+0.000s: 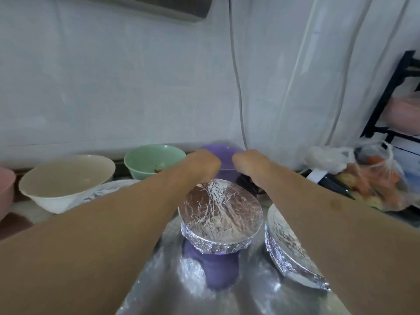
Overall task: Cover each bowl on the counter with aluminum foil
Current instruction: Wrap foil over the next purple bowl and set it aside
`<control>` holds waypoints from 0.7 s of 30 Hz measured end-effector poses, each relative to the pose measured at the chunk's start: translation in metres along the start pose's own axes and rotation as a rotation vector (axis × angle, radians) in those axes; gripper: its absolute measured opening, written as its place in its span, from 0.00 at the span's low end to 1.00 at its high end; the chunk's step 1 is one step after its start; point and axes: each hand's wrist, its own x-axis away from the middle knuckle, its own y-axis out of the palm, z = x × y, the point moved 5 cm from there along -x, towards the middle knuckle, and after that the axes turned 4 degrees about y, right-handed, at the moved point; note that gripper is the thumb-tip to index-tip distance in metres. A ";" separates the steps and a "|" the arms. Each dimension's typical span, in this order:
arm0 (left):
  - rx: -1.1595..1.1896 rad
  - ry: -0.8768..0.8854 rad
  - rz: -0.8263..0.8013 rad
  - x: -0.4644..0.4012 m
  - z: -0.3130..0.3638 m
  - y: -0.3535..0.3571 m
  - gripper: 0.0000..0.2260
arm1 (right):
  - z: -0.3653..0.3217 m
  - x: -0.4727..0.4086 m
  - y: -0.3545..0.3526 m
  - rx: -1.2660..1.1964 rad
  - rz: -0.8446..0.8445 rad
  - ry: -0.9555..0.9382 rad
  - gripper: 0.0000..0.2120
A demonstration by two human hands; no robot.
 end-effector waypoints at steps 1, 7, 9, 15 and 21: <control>-0.055 -0.002 -0.025 -0.006 -0.003 0.003 0.12 | 0.001 -0.004 0.002 0.013 -0.014 -0.013 0.13; -0.061 -0.071 -0.005 -0.019 -0.005 0.004 0.13 | 0.009 -0.017 0.005 0.033 -0.045 -0.064 0.03; 0.003 -0.077 0.040 -0.007 0.002 -0.006 0.10 | 0.006 -0.014 -0.005 0.066 0.011 -0.098 0.04; 0.071 -0.031 0.211 0.041 0.015 -0.049 0.07 | -0.013 0.034 -0.045 0.251 0.044 -0.233 0.03; -0.017 -0.021 0.330 0.142 0.011 -0.082 0.03 | -0.031 0.134 -0.073 0.223 0.089 -0.392 0.06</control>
